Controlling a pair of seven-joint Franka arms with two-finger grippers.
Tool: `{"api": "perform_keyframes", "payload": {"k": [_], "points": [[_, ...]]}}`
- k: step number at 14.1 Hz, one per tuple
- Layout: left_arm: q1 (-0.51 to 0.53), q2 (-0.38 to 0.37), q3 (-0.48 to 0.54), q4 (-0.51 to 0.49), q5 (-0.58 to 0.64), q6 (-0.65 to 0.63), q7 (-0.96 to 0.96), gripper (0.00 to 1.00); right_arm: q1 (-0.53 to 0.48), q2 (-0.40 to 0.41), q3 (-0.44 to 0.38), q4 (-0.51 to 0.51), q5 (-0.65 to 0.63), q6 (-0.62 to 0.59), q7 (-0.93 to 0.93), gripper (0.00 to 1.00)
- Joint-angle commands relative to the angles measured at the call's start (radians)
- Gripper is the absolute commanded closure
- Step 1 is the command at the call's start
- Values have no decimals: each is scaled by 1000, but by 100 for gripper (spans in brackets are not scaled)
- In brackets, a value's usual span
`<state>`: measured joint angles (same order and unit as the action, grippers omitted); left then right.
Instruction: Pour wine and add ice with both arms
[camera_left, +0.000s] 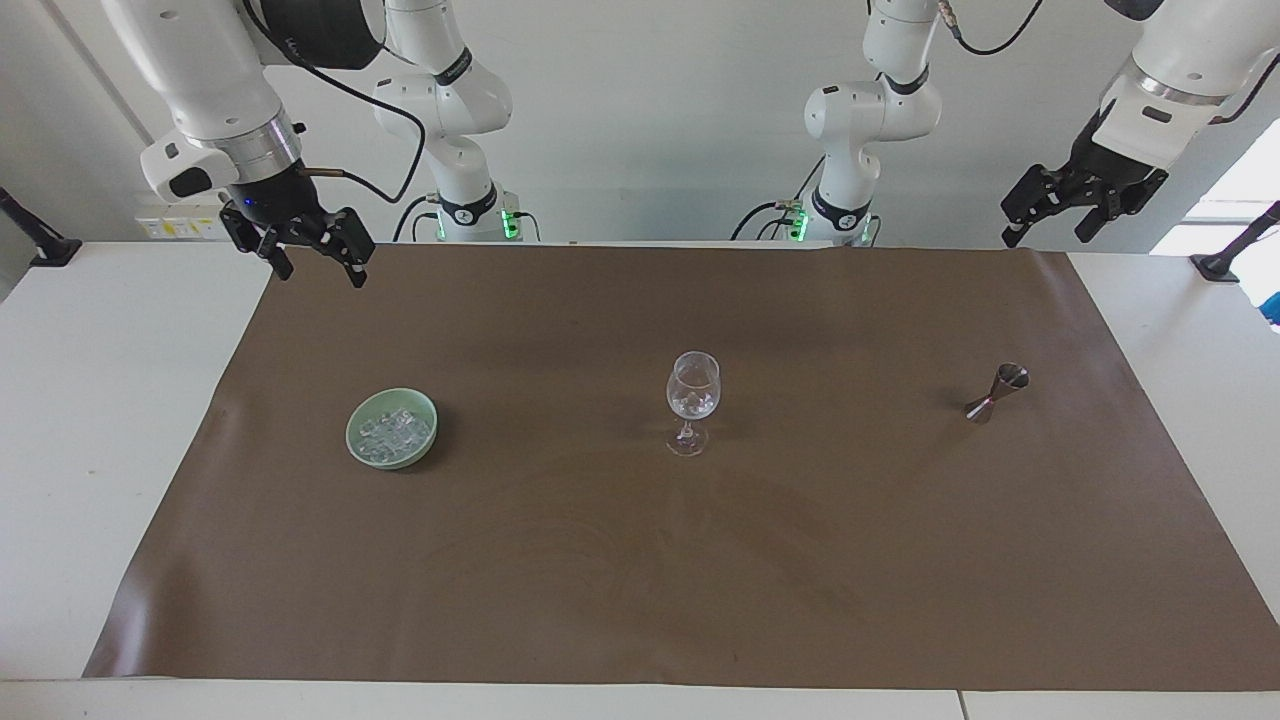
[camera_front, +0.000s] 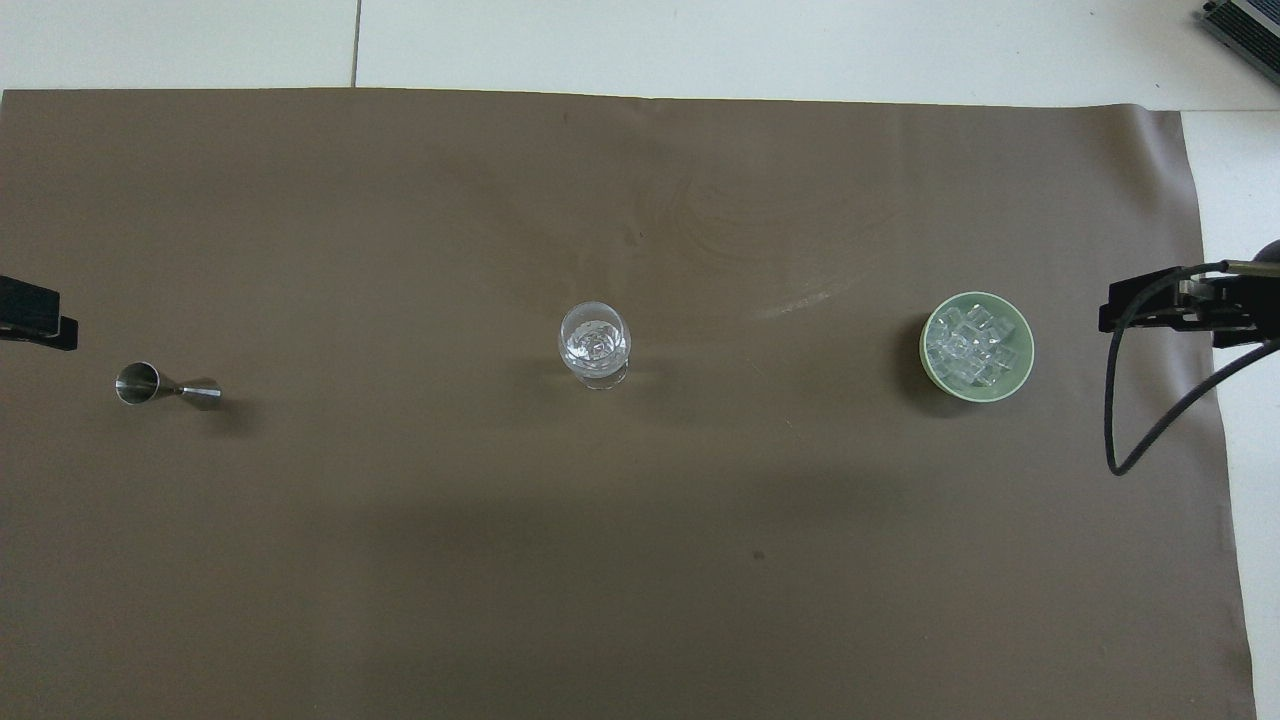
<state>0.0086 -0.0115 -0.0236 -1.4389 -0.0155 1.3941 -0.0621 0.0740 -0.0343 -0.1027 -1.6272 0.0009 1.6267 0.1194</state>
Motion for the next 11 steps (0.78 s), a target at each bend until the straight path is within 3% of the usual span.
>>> {"api": "perform_keyframes", "payload": {"k": [1,6,11], "points": [[-3,-2,-7,9,25,-21,18,0,-8,-32,3,-31,27,2,-26,0],[7,-1,-2,20,22,-18,77,0,-8,-45,3,-33,27,-13,-26,0],[2,-18,-2,-35,22,-12,71,0,-8,-50,3,-33,27,-21,-26,0]]}}
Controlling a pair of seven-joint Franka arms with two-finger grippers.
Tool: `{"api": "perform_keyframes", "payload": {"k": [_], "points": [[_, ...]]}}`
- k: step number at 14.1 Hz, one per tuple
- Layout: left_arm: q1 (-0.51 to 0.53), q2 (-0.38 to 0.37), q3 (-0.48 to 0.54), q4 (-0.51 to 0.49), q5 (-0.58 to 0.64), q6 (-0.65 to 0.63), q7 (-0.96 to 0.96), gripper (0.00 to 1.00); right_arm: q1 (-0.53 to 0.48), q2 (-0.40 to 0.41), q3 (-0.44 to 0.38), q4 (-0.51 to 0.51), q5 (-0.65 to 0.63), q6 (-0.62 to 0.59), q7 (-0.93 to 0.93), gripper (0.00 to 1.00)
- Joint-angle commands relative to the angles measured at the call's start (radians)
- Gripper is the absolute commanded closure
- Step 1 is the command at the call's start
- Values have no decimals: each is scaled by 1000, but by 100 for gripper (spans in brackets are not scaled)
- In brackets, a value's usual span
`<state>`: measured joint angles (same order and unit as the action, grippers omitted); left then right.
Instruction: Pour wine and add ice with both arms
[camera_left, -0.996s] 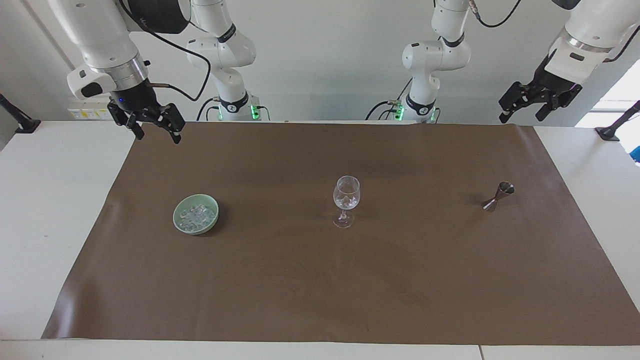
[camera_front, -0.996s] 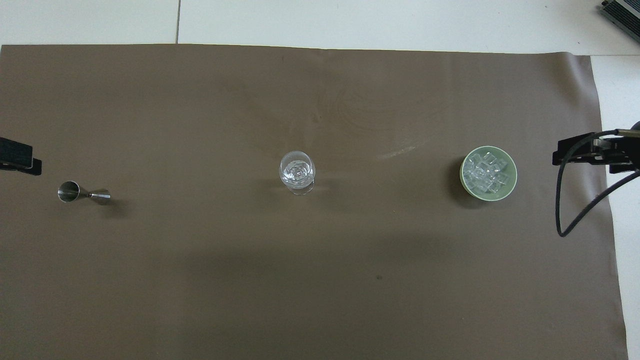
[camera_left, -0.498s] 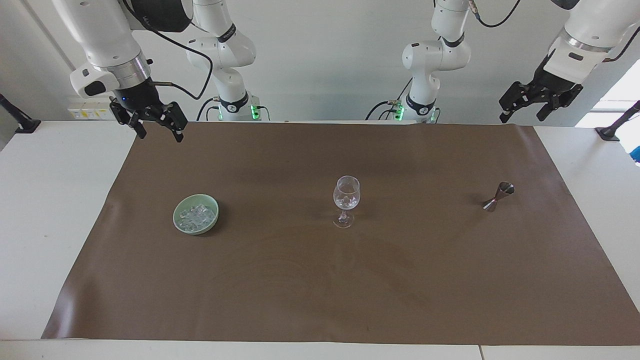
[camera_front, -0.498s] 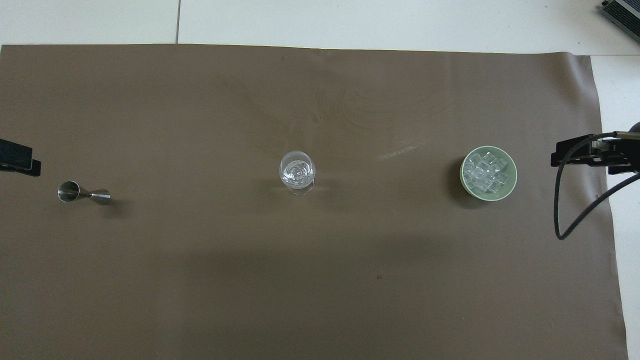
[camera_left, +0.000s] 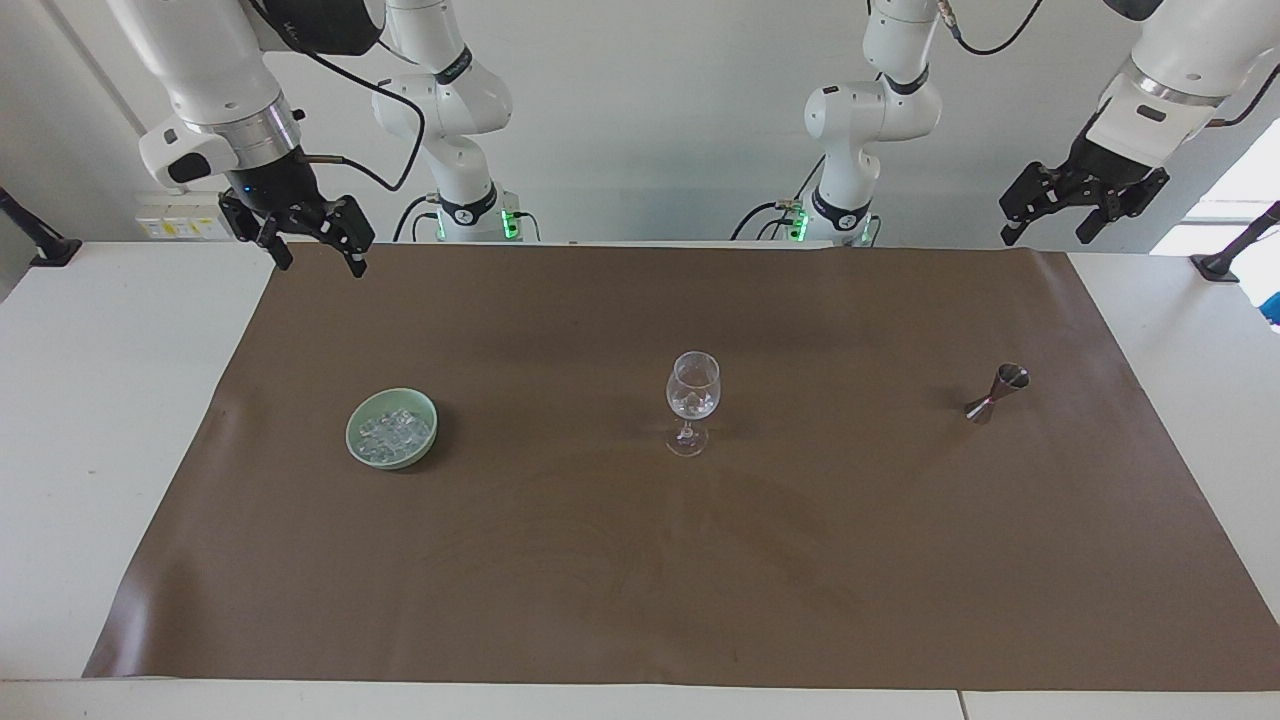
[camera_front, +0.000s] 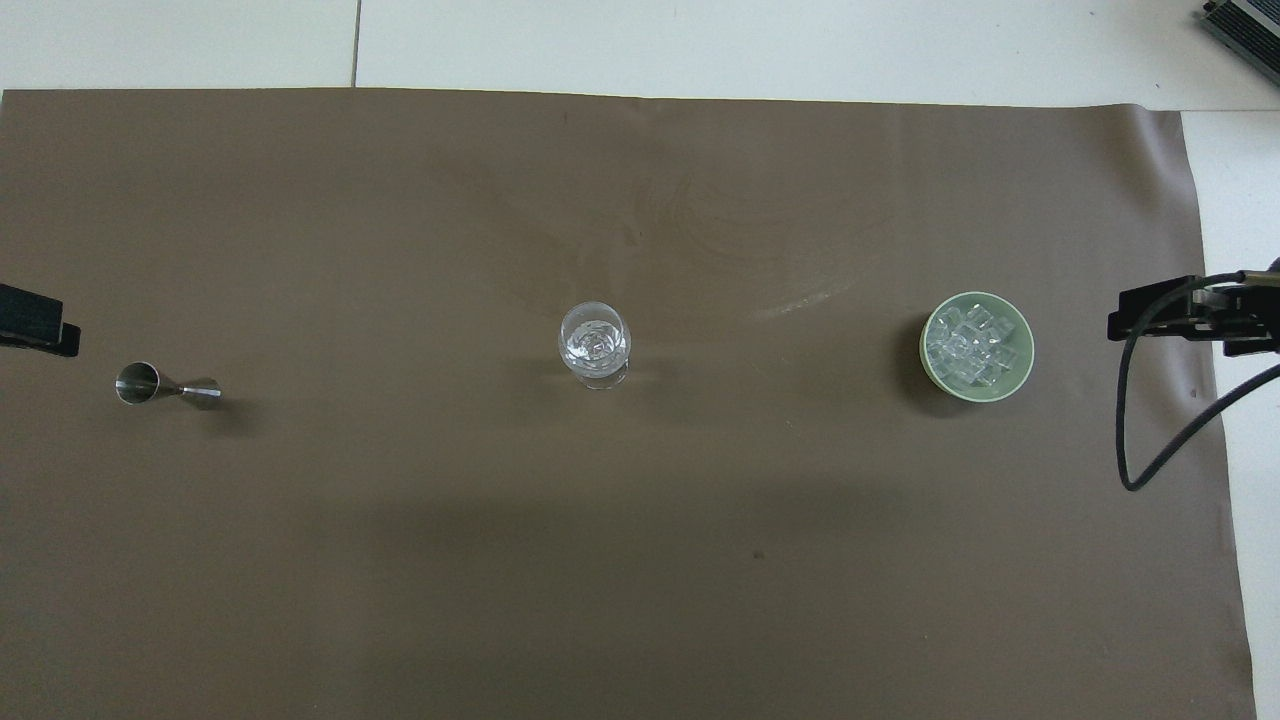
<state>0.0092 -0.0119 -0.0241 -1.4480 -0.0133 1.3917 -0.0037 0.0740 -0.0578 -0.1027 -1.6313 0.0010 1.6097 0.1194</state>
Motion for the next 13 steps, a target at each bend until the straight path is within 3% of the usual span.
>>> {"api": "perform_keyframes", "payload": {"k": [1,8,13], "points": [[0,-22,-2,-28,19,-14,11,0,-8,-27,3,-29,27,-4,-26,0],[5,-31,-2,-43,19,-19,10,0,-8,-27,3,-27,27,-4,-26,0],[5,-39,-2,-75,18,70,25,0,-8,-27,3,-27,27,-2,-26,0]]}}
